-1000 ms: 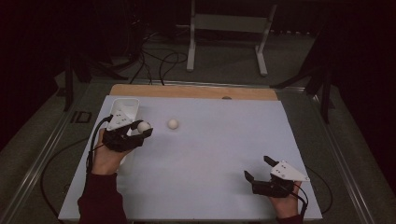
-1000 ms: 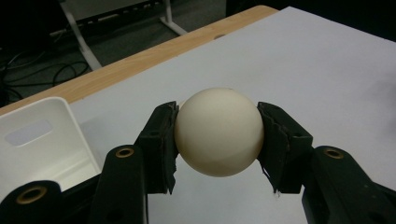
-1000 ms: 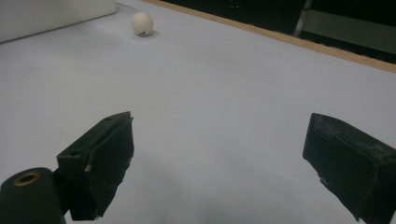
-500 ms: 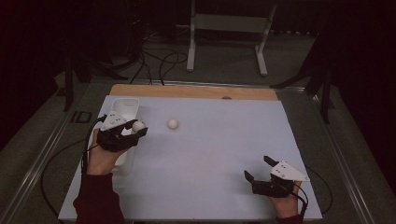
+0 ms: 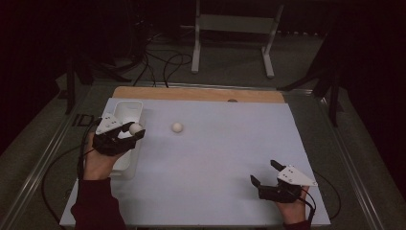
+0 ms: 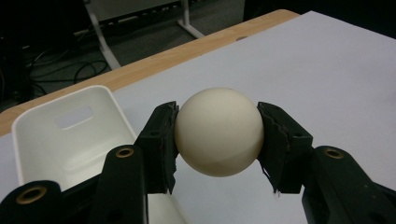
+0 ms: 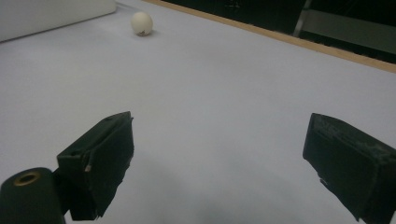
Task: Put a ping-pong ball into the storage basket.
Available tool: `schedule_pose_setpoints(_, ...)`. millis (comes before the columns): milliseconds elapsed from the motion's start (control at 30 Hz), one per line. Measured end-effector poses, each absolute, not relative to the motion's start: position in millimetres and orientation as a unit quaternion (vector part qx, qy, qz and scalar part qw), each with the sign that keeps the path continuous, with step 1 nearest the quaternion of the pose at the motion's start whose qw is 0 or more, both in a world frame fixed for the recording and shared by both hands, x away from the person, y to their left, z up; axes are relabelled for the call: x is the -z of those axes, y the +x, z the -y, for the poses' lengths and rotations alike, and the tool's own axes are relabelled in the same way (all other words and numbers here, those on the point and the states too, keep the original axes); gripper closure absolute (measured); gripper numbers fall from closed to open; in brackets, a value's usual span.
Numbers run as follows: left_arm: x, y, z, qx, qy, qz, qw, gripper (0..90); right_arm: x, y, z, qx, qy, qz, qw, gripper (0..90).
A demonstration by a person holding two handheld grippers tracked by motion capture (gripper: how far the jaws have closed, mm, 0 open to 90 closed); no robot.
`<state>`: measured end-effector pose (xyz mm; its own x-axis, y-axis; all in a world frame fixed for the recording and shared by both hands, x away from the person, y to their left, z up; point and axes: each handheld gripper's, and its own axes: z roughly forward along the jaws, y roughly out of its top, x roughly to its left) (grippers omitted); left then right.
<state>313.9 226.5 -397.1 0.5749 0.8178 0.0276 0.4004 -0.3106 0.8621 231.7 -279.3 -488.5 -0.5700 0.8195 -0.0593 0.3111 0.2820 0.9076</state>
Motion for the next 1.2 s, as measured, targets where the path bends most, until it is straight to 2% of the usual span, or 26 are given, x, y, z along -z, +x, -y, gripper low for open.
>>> schedule_pose_setpoints(1200,402,313,-250,-0.254,0.759,-0.427,0.42,51.1,489,232,278,-0.464,0.375,-0.755,0.272,8.5)
